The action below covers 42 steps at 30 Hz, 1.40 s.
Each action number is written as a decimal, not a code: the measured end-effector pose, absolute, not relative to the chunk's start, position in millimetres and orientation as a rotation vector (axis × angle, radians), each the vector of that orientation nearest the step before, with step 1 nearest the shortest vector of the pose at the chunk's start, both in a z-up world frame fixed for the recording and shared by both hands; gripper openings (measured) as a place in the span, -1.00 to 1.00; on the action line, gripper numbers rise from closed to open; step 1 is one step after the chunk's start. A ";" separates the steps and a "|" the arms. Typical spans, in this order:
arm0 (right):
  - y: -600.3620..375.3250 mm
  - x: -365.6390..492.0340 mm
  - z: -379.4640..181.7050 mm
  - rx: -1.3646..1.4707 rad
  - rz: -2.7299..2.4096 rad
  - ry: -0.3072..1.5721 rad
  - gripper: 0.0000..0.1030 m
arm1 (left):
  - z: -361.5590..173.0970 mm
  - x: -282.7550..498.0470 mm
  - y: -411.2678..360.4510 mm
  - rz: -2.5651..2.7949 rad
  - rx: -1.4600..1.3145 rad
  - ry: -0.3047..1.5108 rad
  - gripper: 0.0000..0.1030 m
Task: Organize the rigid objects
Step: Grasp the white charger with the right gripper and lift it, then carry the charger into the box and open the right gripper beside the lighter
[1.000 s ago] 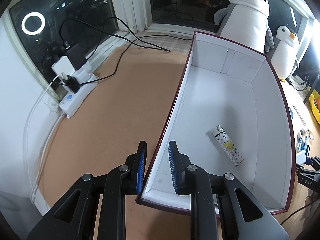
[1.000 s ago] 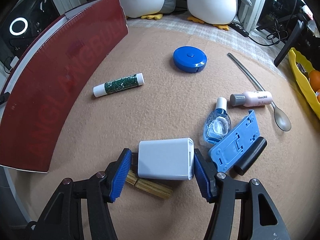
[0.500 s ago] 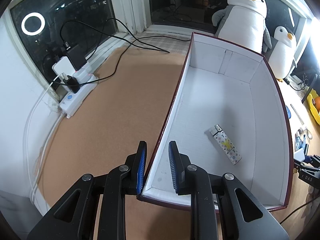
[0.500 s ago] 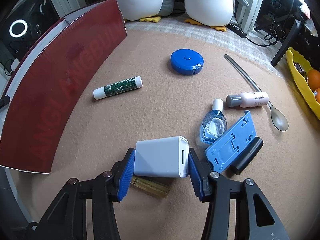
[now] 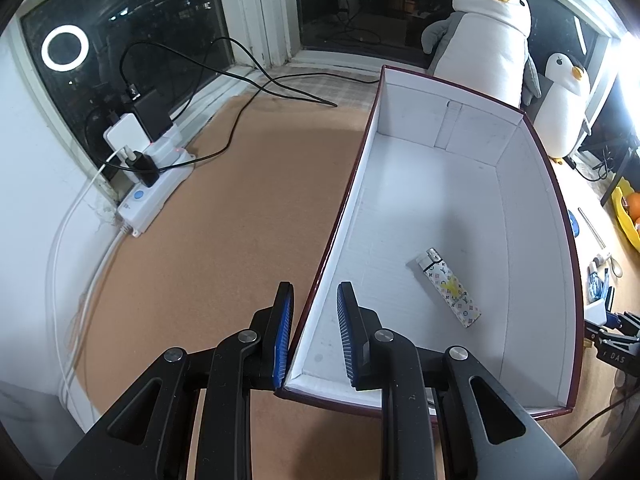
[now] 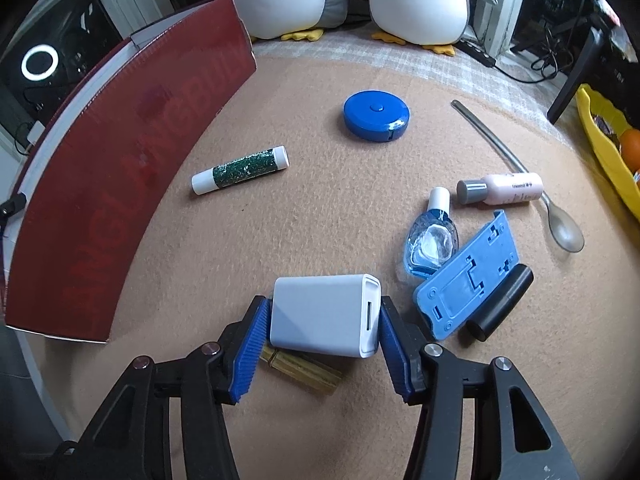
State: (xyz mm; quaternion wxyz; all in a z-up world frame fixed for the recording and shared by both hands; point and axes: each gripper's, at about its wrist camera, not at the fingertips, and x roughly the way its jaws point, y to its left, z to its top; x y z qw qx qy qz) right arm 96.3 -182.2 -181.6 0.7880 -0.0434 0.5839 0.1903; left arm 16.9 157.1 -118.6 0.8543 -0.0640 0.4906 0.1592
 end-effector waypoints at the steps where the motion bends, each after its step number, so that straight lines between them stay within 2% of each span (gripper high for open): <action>1: -182.8 95.2 -181.8 -0.085 0.412 1.262 -0.02 | -118.6 17.0 157.1 0.335 -0.133 1.032 -0.60; 28: -188.3 91.3 -174.5 0.017 0.402 1.233 -0.09 | -118.8 16.9 157.5 0.333 -0.135 1.027 -0.60; 42: -146.4 91.4 -104.0 0.008 0.514 1.090 -0.09 | -119.2 16.8 160.4 0.318 -0.154 1.015 -0.60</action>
